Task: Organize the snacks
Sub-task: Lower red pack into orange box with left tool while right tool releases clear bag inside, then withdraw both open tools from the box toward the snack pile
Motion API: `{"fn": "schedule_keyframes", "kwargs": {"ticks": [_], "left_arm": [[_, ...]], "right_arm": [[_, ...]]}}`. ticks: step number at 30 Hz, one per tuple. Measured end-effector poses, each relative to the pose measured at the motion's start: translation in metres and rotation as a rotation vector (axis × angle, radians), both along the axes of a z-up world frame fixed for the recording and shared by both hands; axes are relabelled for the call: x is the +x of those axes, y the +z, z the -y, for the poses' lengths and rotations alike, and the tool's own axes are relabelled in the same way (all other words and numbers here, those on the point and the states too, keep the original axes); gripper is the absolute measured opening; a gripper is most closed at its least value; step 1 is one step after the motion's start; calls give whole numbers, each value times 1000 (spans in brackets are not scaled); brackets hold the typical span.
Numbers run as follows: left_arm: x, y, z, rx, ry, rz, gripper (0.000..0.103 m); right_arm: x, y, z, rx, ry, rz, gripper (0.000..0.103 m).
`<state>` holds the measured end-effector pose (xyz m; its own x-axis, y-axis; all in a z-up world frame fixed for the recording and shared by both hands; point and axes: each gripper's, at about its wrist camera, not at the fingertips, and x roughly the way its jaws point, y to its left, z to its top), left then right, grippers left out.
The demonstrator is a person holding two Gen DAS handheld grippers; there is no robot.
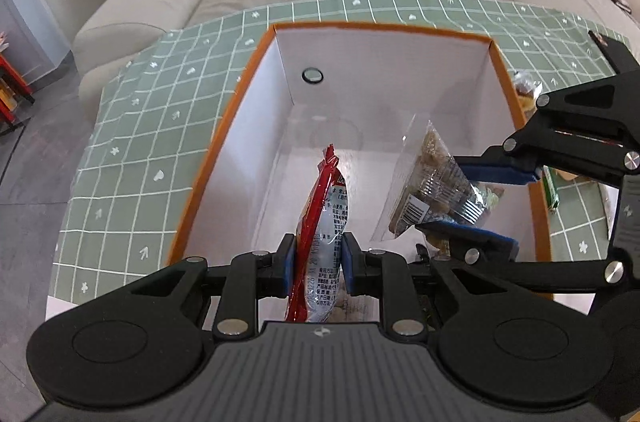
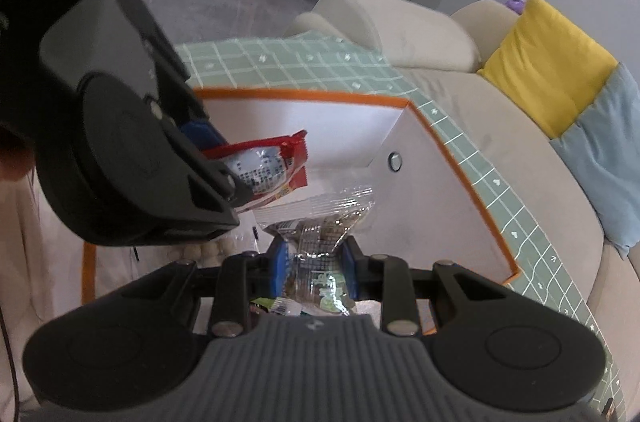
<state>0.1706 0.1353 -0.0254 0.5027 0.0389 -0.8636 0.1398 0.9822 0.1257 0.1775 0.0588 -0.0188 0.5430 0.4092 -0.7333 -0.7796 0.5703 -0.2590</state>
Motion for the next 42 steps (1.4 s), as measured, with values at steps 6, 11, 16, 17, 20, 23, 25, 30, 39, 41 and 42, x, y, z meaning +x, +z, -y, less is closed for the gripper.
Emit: {"fn": "schedule_keyframes", "kwargs": {"ticks": [6,11,16,17,20,23,25,30,39,41,42], "left_arm": [[7,-10,2,29,-17,-30,25],[11,-17,1,57,-6,-55,26],[12,-19,0,71,12,-69,26],[12,-20,1,85,15,-74,27],[12,-23,4,127,21,-87,30],[10,-26,7,147,16,-85,32],[8,-26,9,156,9,-76,34],[2,-18,13,184,8,-23,55],[-15,8,24,196,5,83,67],[-20,14,27,178,11,107,67],[-23,18,29,168,14,121,67]], "right_arm": [[7,-13,-7,-41,8,-20,25],[8,-22,-11,-63,10,-27,26],[6,-29,-11,-87,8,-39,26],[5,-30,-10,-90,7,-40,26],[6,-33,-9,-101,1,-42,26],[4,-34,-7,-111,-6,-46,27],[3,-35,-5,-112,-10,-44,28],[0,-33,0,-105,-25,-37,35],[-19,-8,21,-23,-40,43,53],[-23,0,30,7,-63,60,55],[-25,5,35,23,-77,61,56]]}}
